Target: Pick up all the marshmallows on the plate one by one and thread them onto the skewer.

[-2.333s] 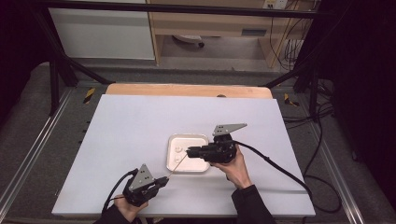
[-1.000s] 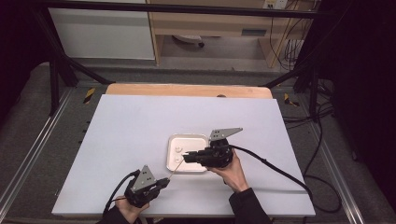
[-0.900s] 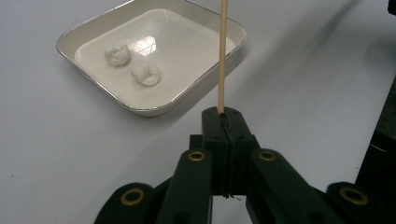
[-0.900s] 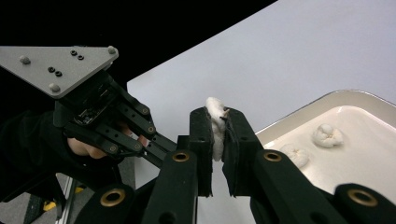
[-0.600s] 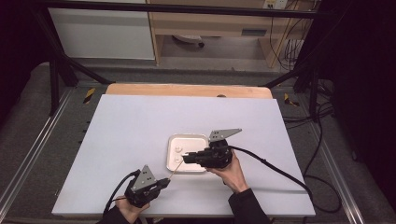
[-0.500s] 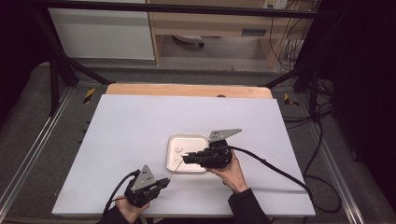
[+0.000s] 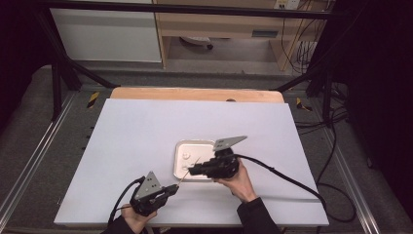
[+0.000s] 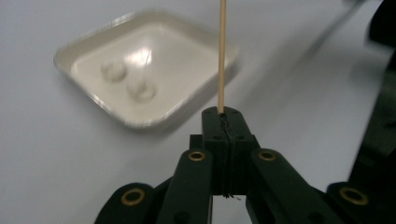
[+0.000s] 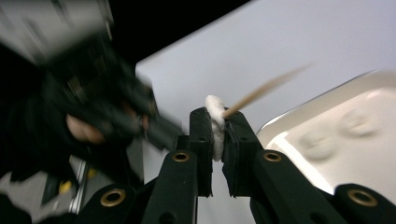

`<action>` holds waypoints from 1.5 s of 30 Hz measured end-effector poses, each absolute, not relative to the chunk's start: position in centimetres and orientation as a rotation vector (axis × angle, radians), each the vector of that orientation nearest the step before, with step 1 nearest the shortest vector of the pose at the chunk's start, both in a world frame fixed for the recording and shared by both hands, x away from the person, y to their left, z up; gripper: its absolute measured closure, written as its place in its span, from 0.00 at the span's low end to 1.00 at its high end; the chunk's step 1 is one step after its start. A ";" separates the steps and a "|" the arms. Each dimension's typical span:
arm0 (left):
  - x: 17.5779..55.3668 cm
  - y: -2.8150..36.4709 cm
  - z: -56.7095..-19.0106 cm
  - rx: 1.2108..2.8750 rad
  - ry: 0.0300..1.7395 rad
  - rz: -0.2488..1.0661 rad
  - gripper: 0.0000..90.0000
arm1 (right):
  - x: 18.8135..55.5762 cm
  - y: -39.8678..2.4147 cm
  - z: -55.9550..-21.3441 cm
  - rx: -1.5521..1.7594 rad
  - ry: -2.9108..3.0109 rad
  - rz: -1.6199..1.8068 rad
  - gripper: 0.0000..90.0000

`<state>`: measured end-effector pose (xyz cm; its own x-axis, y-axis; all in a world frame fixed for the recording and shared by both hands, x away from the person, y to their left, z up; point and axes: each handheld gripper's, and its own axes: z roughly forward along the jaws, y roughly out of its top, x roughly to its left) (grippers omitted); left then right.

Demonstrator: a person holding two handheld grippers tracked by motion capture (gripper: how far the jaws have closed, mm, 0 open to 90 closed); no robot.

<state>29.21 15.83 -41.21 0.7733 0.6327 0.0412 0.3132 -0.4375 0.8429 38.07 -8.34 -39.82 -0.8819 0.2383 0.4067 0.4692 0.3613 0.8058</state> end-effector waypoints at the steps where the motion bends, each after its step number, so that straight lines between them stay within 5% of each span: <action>1: 29.3 16.0 -41.4 2.020 0.722 0.427 0.99 | 37.8 -7.7 -40.0 -0.619 -2.403 -1.615 0.92; 25: 29.9 16.4 -41.7 1.992 0.759 0.343 0.99 | 37.6 -6.7 -41.2 -0.612 -2.419 -1.569 0.86; 39: 30.2 17.8 -42.1 1.984 0.793 0.337 0.99 | 38.5 -10.1 -40.4 -0.838 -2.559 -1.664 0.30; 45: 30.4 18.8 -42.2 1.976 0.821 0.339 0.99 | 38.9 -10.3 -40.2 -0.887 -2.635 -1.670 0.16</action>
<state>30.37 18.84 -42.18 0.7376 0.6691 -0.0908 0.4097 -0.3366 0.8478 38.89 -10.28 -40.15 -0.8456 0.4955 0.1987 0.3911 0.3216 0.8623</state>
